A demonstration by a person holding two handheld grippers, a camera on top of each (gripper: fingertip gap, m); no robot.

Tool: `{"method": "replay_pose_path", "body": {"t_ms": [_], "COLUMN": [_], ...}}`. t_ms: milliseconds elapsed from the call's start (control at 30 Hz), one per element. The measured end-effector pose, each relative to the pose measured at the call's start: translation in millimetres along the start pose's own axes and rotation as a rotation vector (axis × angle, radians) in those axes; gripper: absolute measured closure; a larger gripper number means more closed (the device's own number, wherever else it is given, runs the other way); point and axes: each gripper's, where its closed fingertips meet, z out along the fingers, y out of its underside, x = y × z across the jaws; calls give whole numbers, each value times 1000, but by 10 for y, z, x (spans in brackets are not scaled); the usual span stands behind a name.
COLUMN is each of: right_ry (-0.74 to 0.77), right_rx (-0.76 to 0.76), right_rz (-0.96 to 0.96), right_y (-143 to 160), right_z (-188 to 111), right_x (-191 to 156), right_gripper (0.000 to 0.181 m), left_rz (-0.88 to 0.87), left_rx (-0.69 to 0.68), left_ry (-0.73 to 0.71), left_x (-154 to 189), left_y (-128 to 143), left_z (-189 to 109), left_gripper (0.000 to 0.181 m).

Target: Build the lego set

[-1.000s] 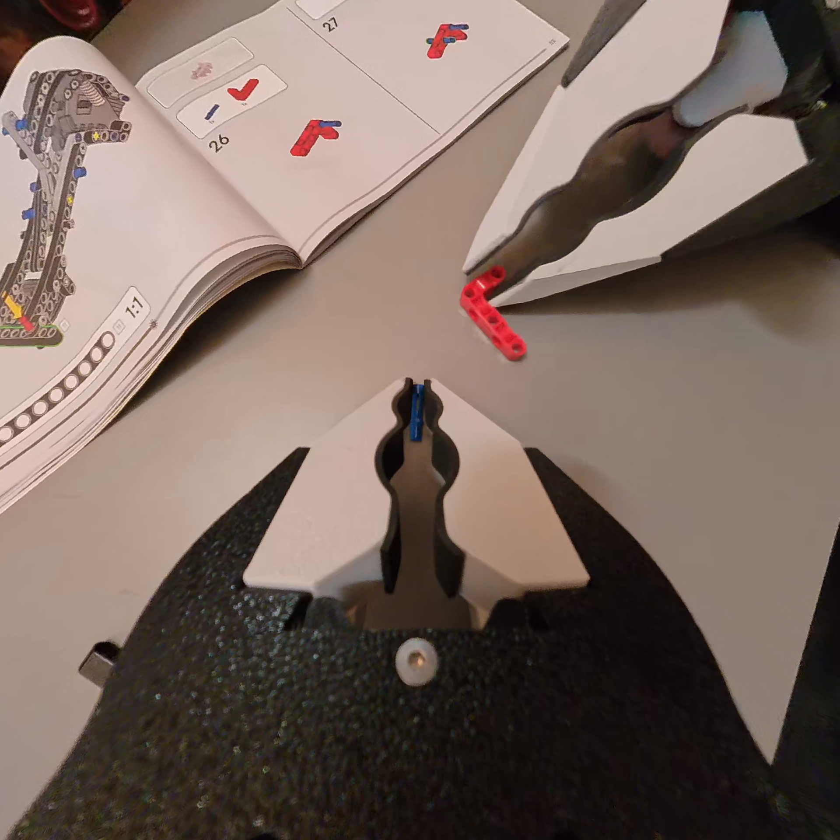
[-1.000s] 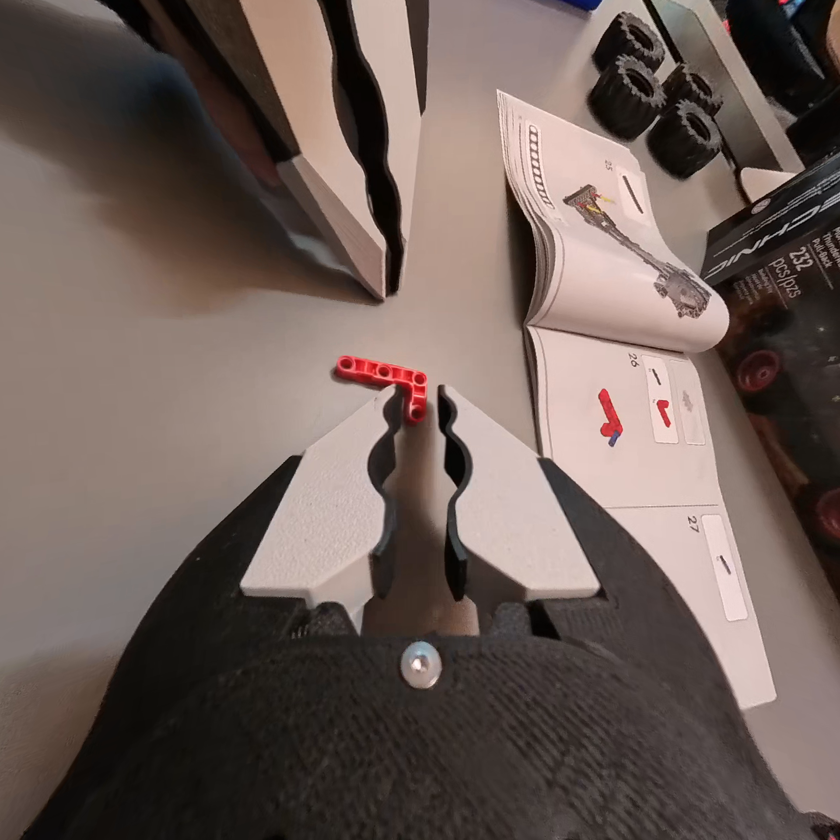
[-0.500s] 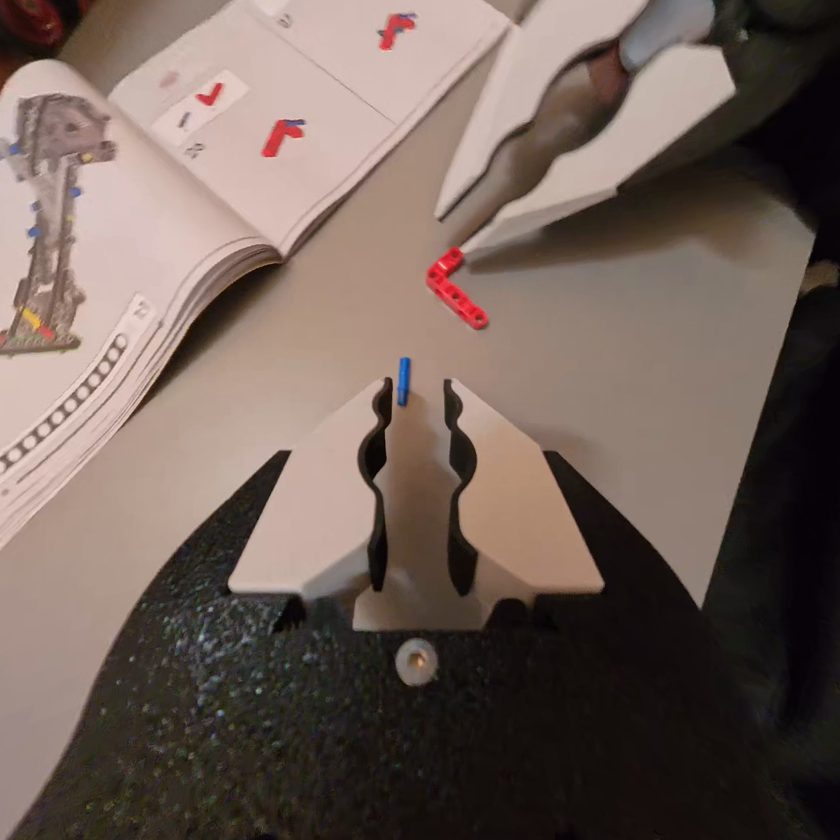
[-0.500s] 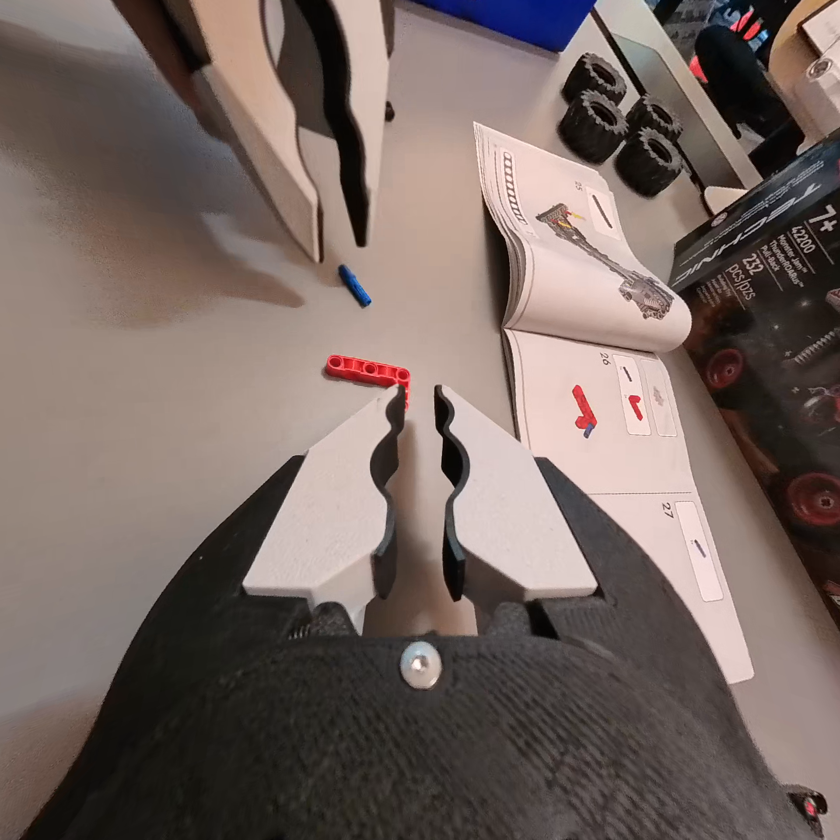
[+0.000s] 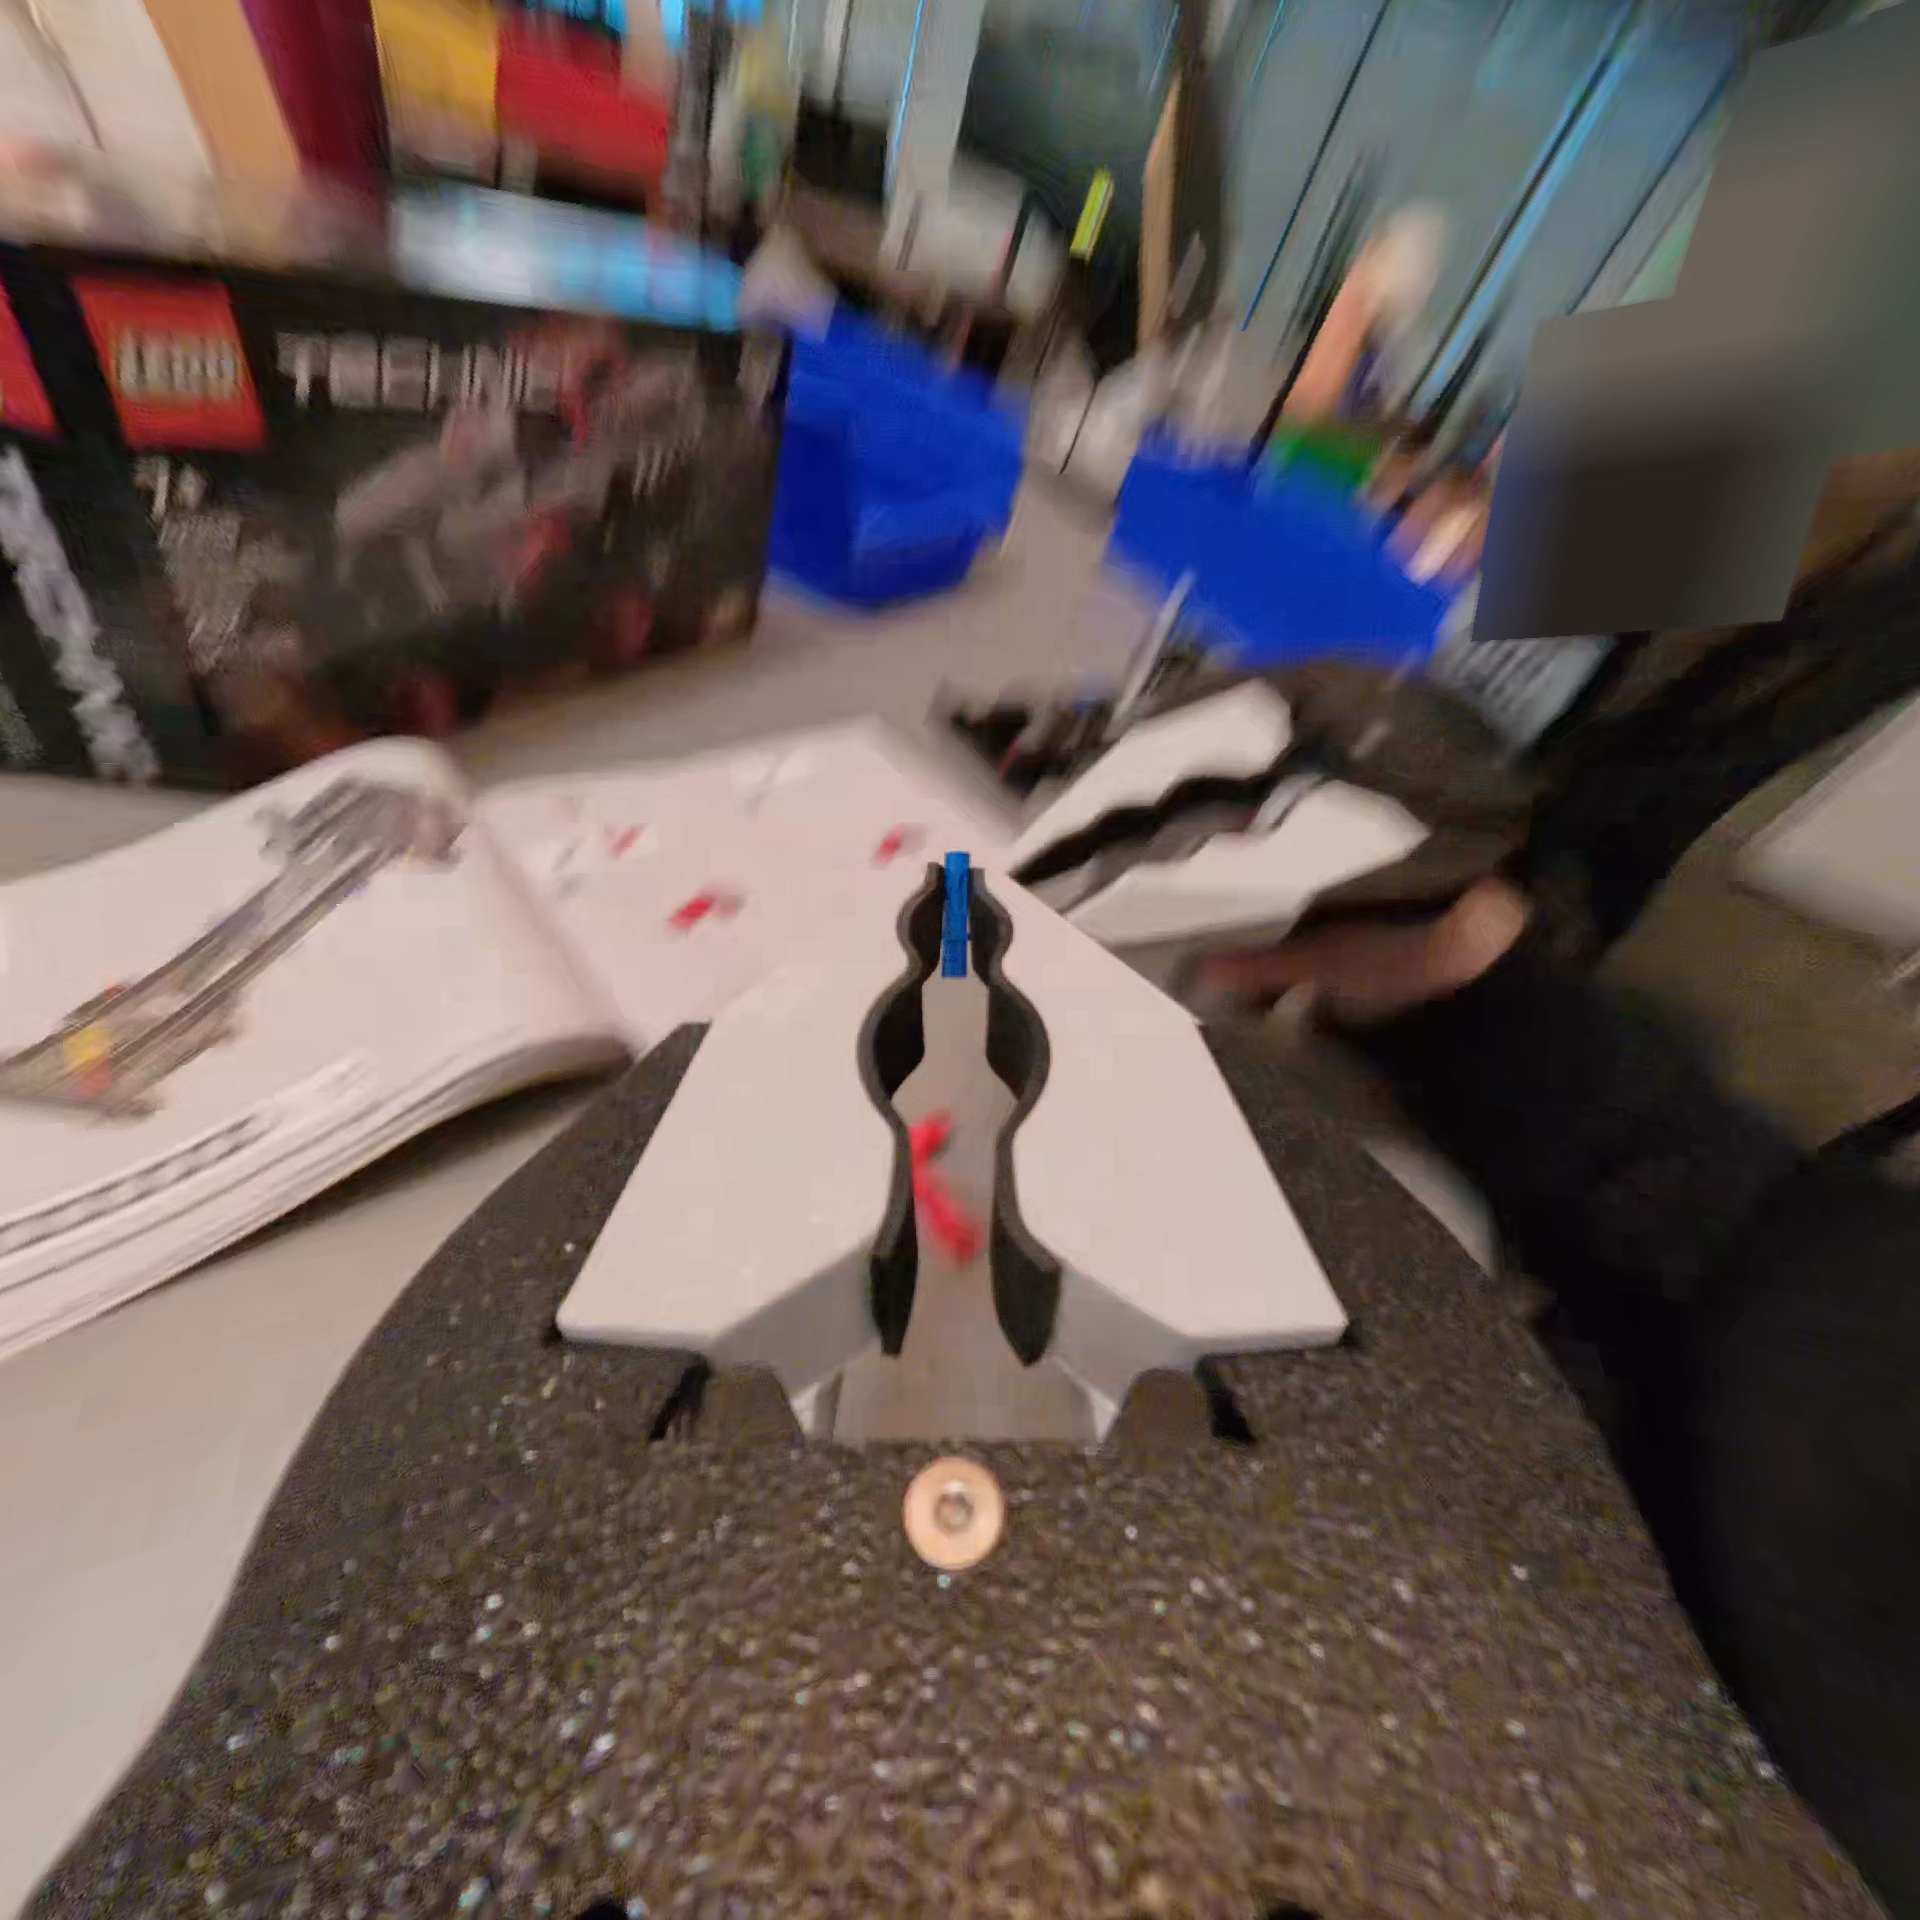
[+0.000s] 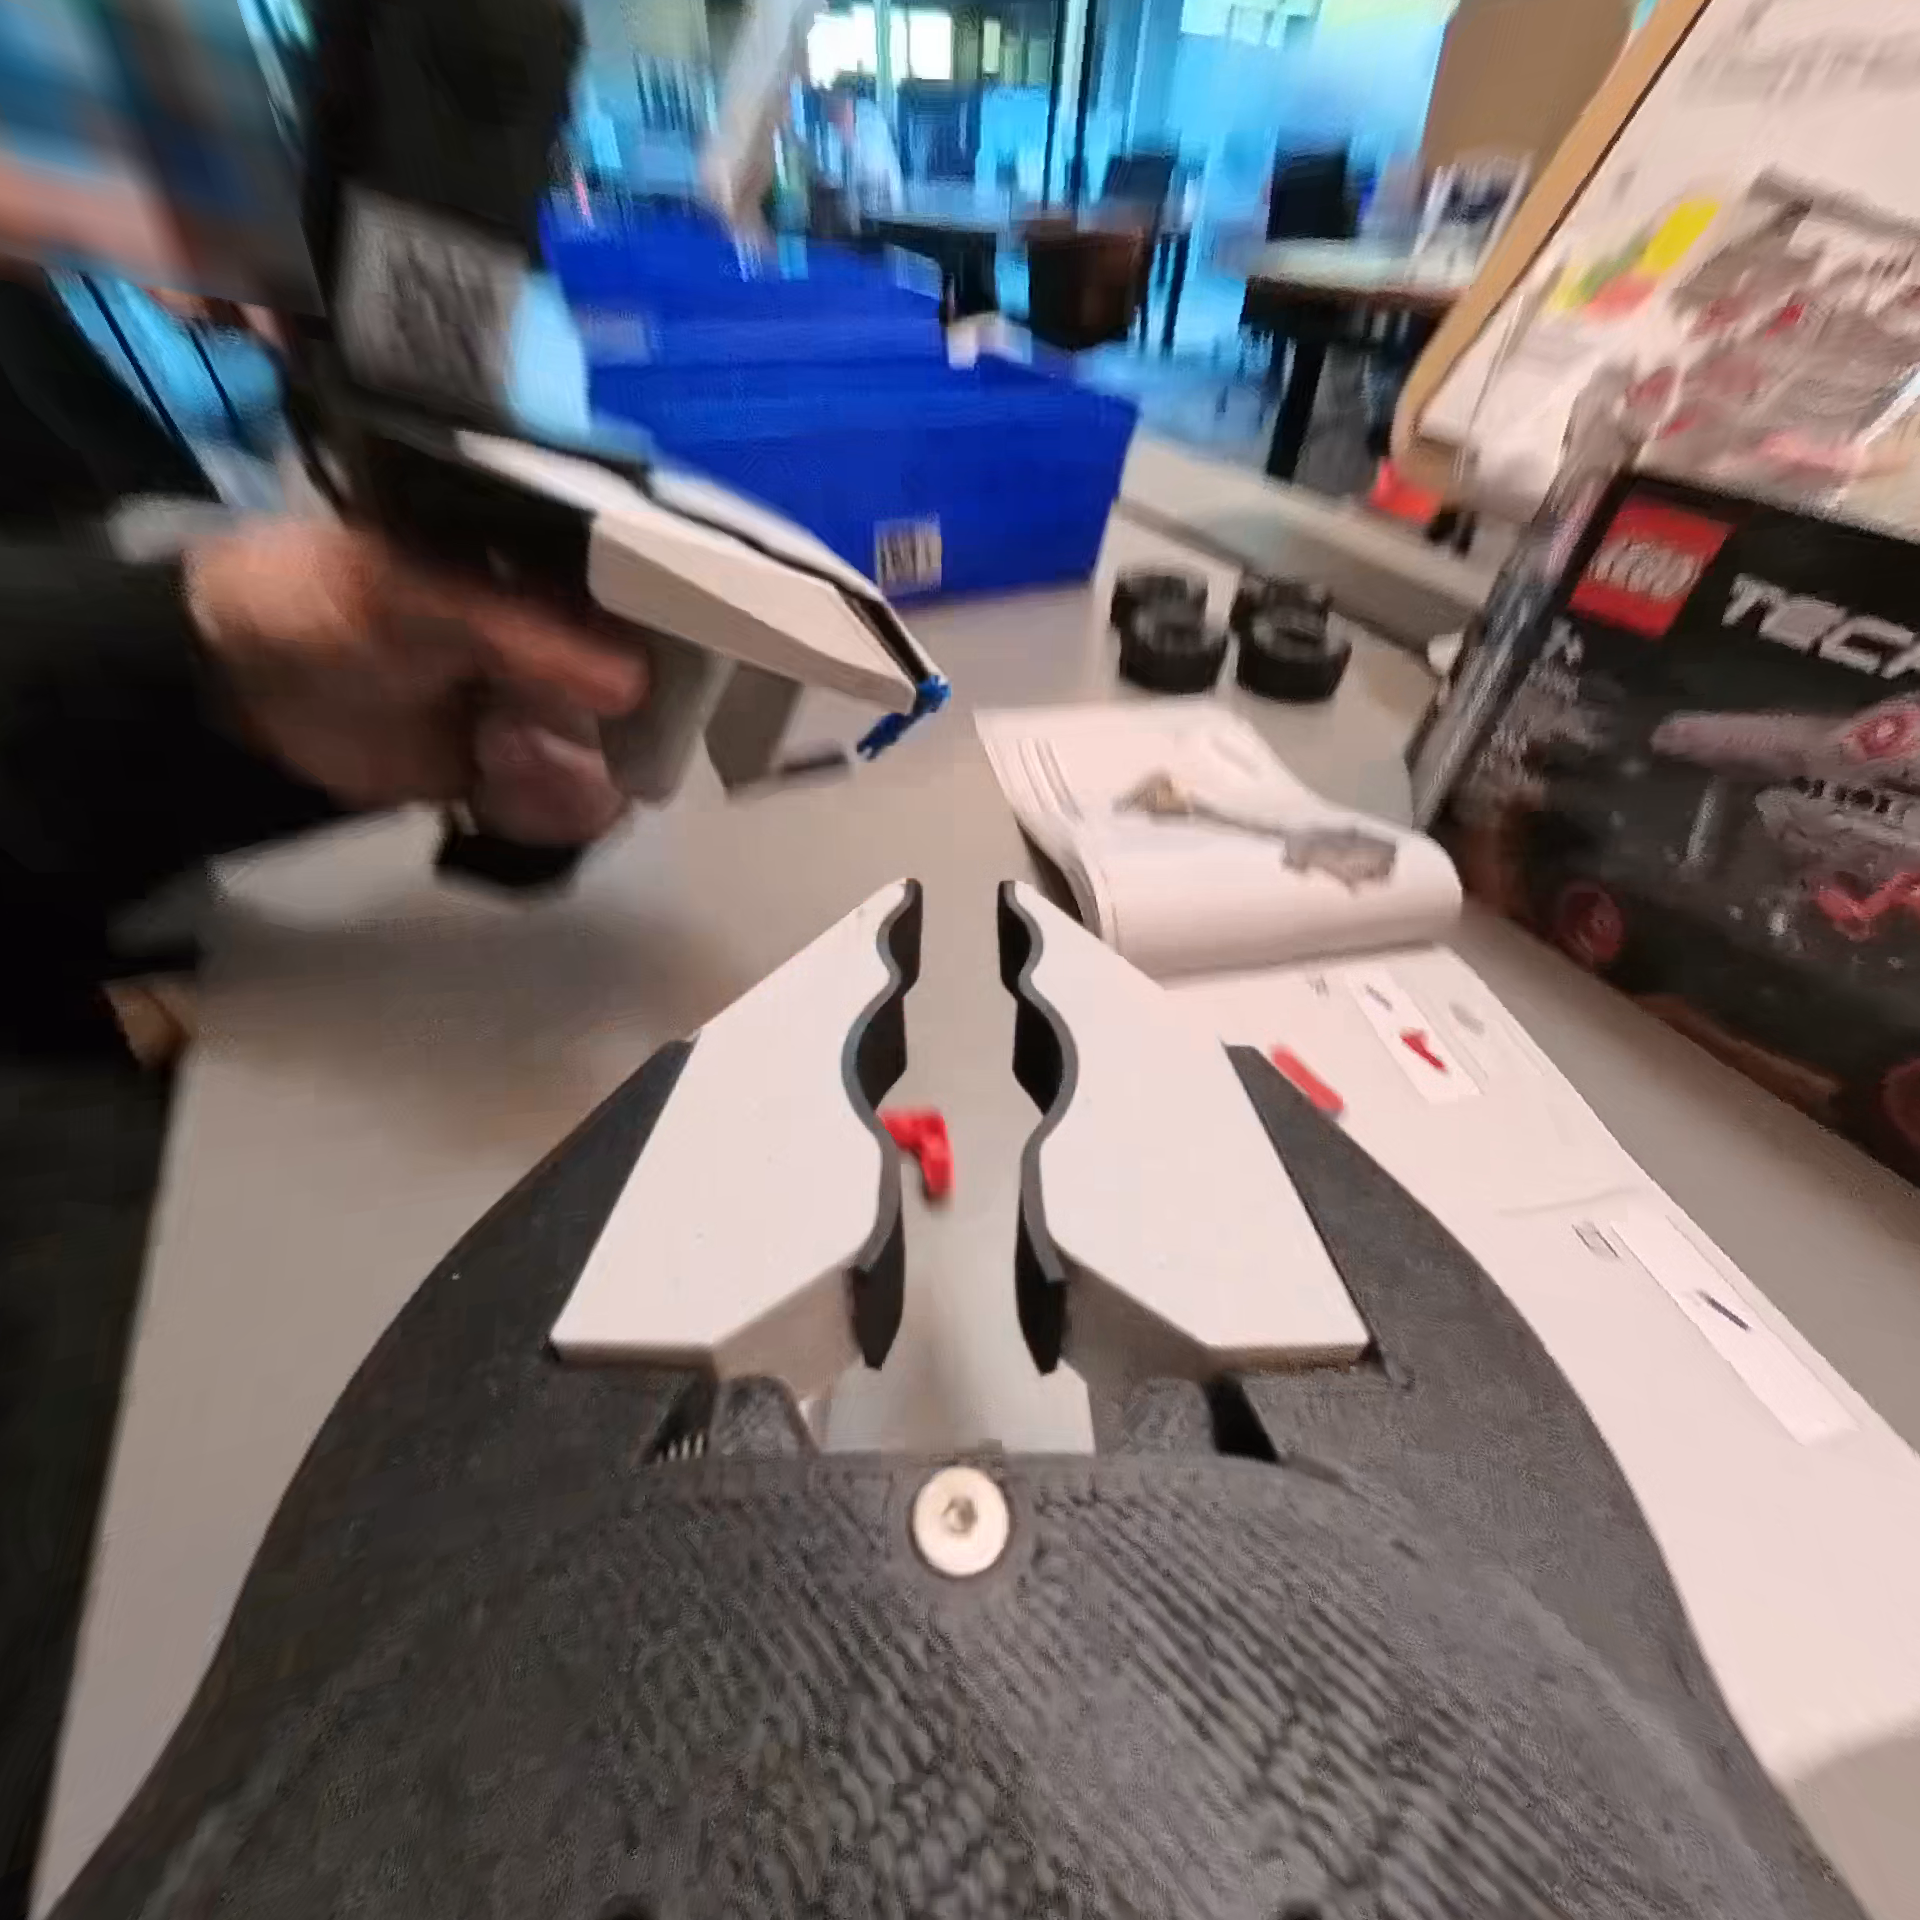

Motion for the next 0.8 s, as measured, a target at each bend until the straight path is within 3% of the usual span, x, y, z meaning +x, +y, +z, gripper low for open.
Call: {"method": "replay_pose_path", "body": {"t_ms": [33, 133, 267, 600, 800], "right_ry": [-13, -7, 49, 33, 103], "right_rx": [83, 214, 242, 247, 164], "right_rz": [40, 68, 22, 30, -173], "right_y": [-151, -425, -541, -576, -455], "right_z": [-5, -28, -27, -12, 18], "right_x": [-42, -124, -170, -225, -192], "right_gripper": [168, 166, 165, 174, 179], "left_rz": [-64, -176, -247, -147, 76], "left_rx": [99, 245, 327, 314, 162], "left_ry": [50, 130, 174, 160, 128], "left_x": [86, 224, 324, 393, 379], "left_y": [-141, -307, -358, -351, -227], "left_z": [-18, -34, -17, 1, -43], "left_gripper": [180, 180, 180, 179, 178]}}
